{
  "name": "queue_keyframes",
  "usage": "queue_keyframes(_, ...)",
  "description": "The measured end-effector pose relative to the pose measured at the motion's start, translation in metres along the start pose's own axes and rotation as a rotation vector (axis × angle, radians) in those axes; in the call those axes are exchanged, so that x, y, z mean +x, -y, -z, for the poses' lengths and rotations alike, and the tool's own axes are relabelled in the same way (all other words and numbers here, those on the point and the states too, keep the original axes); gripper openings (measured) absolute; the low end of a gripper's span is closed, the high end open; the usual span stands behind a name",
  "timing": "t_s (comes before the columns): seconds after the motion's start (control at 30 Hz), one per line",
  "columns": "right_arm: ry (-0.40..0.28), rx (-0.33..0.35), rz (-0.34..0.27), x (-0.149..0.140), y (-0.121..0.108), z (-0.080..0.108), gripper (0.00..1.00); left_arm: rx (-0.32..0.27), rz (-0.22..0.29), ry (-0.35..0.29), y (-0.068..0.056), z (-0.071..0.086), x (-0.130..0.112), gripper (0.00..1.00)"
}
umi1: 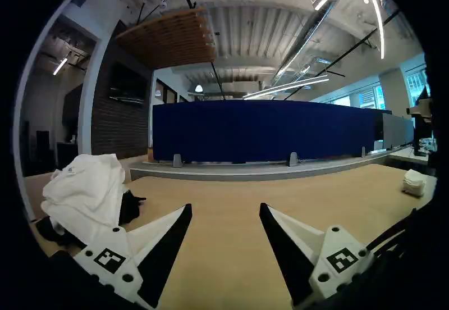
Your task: Fold towel
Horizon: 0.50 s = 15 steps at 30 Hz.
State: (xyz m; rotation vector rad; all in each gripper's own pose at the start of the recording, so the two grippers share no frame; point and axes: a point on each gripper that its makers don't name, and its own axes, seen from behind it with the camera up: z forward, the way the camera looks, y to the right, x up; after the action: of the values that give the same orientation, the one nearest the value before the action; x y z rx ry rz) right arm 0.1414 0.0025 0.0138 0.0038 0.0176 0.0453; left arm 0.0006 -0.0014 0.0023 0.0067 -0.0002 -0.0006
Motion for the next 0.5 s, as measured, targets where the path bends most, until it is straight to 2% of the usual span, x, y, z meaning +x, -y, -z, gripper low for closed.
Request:
queue_keyframes(0.27,0.033,-0.034,-0.048,-0.048,-0.019,0.004,0.97,0.0,0.0,0.0,0.0,0.0,0.0,0.89)
queue_keyframes(0.5,0.045,-0.025,-0.075,-0.081,-0.021,0.006,0.97,0.0,0.0,0.0,0.0,0.0,0.0,0.89)
